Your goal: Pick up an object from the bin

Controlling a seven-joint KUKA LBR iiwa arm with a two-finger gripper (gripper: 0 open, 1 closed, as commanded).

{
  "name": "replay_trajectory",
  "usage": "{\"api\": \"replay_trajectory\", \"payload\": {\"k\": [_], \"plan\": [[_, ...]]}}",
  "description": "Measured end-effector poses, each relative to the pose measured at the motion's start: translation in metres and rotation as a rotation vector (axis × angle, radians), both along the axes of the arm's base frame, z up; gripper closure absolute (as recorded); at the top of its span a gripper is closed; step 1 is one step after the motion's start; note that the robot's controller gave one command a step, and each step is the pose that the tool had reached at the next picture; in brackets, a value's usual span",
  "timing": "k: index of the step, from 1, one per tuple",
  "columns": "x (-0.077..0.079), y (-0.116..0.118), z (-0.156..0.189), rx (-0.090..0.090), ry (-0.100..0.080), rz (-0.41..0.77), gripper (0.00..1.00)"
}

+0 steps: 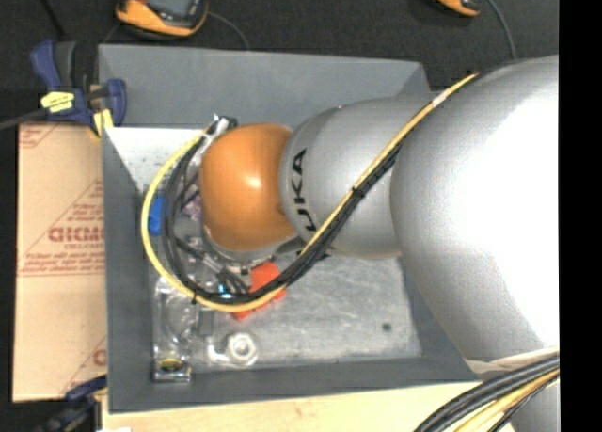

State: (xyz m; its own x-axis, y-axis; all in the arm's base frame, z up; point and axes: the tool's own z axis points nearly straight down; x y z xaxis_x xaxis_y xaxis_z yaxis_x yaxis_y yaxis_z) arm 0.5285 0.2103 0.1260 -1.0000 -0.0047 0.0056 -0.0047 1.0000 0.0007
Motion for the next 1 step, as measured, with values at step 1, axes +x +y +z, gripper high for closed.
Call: {"api": "replay_trajectory", "payload": {"k": [1], "plan": [[0.0396,-0.1179,-0.0495,-0.002,-0.007,0.425,0.0]]}}
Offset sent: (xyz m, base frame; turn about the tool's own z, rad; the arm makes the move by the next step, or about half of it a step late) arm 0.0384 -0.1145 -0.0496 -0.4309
